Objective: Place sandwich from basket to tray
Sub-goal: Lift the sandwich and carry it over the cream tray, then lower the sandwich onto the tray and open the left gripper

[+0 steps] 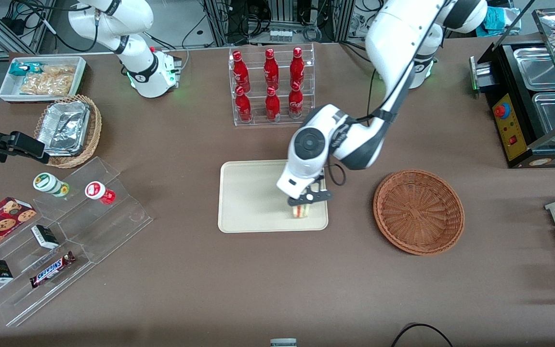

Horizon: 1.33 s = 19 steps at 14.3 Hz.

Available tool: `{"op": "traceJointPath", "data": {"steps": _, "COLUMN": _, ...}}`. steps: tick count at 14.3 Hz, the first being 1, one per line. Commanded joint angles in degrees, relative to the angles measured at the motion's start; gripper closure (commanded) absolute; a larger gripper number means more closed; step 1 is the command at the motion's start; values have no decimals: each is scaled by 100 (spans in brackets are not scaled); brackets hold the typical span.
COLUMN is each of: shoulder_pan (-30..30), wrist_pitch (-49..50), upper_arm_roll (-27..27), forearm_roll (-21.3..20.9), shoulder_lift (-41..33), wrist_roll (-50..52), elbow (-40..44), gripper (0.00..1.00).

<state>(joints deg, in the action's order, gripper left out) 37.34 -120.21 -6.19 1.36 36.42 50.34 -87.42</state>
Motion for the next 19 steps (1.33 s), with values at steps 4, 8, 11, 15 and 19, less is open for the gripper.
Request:
{"op": "traceJointPath", "data": {"steps": 4, "shoulder_pan": 449, "wrist_pitch": 147, "upper_arm_roll": 39, "forearm_roll": 66, "shoulder_lift": 584, "wrist_roll": 379, "elbow": 690, "gripper": 94}}
{"op": "traceJointPath", "data": {"steps": 8, "shoulder_pan": 511, "wrist_pitch": 147, "upper_arm_roll": 39, "forearm_roll": 66, "shoulder_lift": 884, "wrist_roll": 767, "elbow": 1051, "gripper": 94}}
{"op": "traceJointPath", "data": {"steps": 11, "shoulder_pan": 554, "wrist_pitch": 7, "upper_arm_roll": 30, "forearm_roll": 58, "shoulder_lift": 1050, "wrist_roll": 749, "elbow": 1095, "gripper": 92}}
{"op": "traceJointPath", "data": {"steps": 15, "shoulder_pan": 555, "wrist_pitch": -188, "upper_arm_roll": 39, "forearm_roll": 66, "shoulder_lift": 981, "wrist_roll": 757, "elbow": 1078, "gripper": 0}}
{"op": "traceJointPath", "data": {"steps": 19, "shoulder_pan": 537, "wrist_pitch": 111, "upper_arm_roll": 100, "forearm_roll": -118, "shoulder_lift": 621, "wrist_roll": 714, "elbow": 1095, "gripper": 0}}
